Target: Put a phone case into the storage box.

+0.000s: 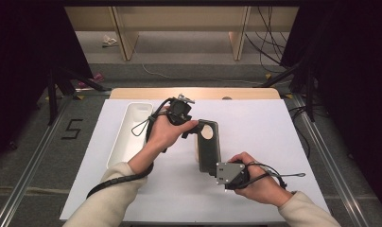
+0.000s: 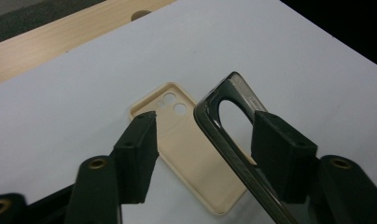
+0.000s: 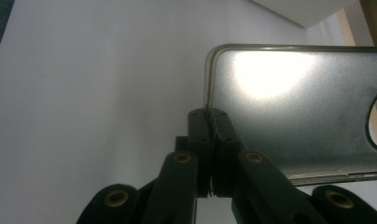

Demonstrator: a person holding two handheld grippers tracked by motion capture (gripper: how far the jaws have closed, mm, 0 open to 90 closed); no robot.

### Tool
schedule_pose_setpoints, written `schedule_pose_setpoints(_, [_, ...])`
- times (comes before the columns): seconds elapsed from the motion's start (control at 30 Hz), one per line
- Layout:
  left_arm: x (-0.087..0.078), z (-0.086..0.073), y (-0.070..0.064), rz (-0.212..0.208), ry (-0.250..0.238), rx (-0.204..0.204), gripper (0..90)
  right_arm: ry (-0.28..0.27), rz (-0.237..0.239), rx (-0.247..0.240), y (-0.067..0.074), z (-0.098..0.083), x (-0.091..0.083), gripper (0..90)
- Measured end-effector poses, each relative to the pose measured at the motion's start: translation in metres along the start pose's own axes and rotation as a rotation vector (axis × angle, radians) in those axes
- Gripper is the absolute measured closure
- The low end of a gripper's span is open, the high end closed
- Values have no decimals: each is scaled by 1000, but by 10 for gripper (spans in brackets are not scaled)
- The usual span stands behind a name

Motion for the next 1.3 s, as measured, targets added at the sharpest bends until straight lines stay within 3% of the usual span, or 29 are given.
schedule_pose_setpoints(0.33, [10, 5, -5, -41, 56, -74, 555, 16, -10, -15, -1, -1, 0, 893])
schedule_pose_setpoints(0.57, [11, 3, -3, -53, 62, -114, 659, 25, -23, -27, -2, -1, 1, 893])
schedule_pose_setpoints(0.73, [8, 6, -5, -84, 40, -145, 700, 32, -29, -32, -2, -2, 2, 893])
schedule_pose_setpoints(0.97, [5, 9, -15, -95, 23, -146, 745, 72, -16, -57, -1, -7, 9, 893])
schedule_pose_setpoints(1.13, [1, 16, -29, -126, -19, -139, 775, 94, -10, -55, -2, -11, 13, 892])
schedule_pose_setpoints(1.27, [-2, 19, -37, -140, -36, -121, 801, 105, -9, -35, -3, -13, 15, 887])
schedule_pose_setpoints(1.3, [-4, 21, -41, -135, -44, -86, 803, 106, -17, -41, -5, -13, 15, 885])
Point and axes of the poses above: each handheld gripper's, and its own axes: x roughly forward along the jaws, z roughly out of its top, y roughly to its left, the point moved 8 cm from there along x, roughly forward along the jaws, and after that the axes turned 9 degrees about y, right-handed, at the moved point
